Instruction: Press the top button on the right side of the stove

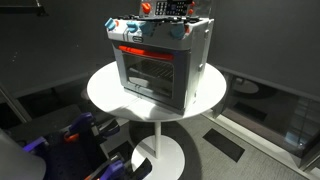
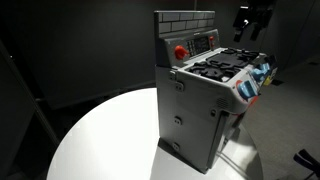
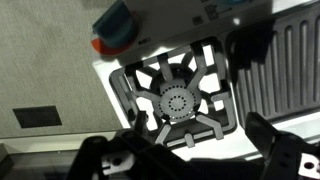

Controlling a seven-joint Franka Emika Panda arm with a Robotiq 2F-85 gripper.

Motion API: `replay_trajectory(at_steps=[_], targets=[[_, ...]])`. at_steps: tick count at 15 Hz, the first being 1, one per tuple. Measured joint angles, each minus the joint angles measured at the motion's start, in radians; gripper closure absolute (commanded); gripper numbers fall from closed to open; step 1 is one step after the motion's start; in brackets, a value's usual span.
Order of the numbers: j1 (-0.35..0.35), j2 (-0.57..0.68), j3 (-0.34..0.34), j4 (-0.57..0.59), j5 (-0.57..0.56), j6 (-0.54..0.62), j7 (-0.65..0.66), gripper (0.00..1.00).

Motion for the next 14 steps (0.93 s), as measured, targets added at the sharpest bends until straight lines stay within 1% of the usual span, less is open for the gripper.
replay_trajectory(at_steps=[3, 5, 9, 14], targets=[[0.000, -0.039, 0.000, -0.012, 0.002, -0.052, -0.038, 0.00], [0.000, -0.072, 0.000, -0.031, 0.002, -0.062, -0.052, 0.00], [0.003, -0.150, 0.001, -0.095, 0.002, -0.066, -0.063, 0.00], [0.009, -0.237, 0.001, -0.174, 0.003, -0.101, -0.063, 0.00]])
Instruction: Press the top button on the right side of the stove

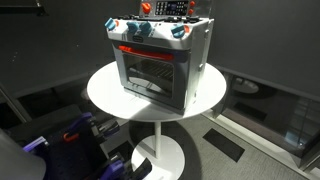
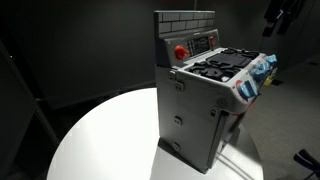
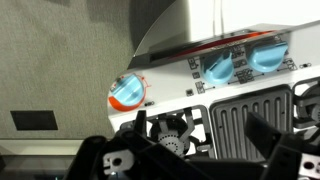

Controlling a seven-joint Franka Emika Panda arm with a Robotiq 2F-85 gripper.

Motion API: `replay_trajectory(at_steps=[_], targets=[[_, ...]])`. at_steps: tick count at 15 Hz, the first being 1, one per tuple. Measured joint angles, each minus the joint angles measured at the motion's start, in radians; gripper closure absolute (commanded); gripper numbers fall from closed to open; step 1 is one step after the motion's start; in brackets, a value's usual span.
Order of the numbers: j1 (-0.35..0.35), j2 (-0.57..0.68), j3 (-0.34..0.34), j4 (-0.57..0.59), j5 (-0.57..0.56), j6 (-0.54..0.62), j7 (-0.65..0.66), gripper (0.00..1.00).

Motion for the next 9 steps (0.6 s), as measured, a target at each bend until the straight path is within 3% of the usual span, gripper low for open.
replay_trajectory(at_steps=[9], targets=[[0.000, -0.030, 0.000, -0.031, 0.001, -0.023, 0.000, 0.00]])
